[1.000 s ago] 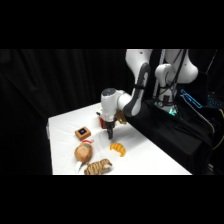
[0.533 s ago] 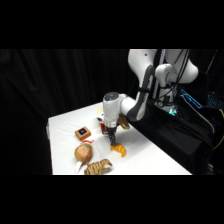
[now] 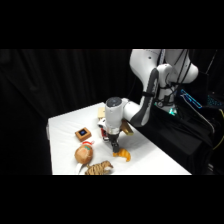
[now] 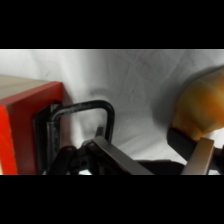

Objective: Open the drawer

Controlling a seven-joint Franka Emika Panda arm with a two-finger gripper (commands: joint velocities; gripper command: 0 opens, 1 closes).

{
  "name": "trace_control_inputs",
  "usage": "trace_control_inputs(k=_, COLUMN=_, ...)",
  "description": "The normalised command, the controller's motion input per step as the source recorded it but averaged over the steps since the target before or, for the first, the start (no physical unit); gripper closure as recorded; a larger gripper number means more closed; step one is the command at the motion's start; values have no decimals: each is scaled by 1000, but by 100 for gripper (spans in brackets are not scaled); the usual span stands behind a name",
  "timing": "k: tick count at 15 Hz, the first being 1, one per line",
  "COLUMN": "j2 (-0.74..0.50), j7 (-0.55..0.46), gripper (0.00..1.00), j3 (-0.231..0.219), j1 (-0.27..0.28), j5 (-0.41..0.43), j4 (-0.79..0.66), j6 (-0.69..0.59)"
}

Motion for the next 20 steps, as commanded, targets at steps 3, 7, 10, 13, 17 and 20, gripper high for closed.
trace_control_inputs(k=3, j2=148, j7=13, gripper=0, j3=86, j1=187, j5=104, j4=212, j6=-53)
trace_control_inputs(k=7, j2=83, j7=84, gripper=0, j3=19, j1=244, j5=46, j4=179, j6=-108)
trace_control_inputs(k=10, j2=-27, j7=85, gripper=0, j3=-27, j1=190, j5=-16, j4=95, j6=-162)
trace_control_inputs(k=13, j2=-232, j7=-11, gripper=0, j3=-30, j1=61, j5=-60, j4=-53, j6=-241)
trace_control_inputs(k=17, j2=-406, j7=-44, gripper=0, j3=-37, j1=-29, j5=-122, j4=-164, j6=-278)
trace_control_inputs(k=20, j2=-405, j7=-79, gripper=0, j3=49, j1=-123, j5=-136, j4=-159, j6=-271)
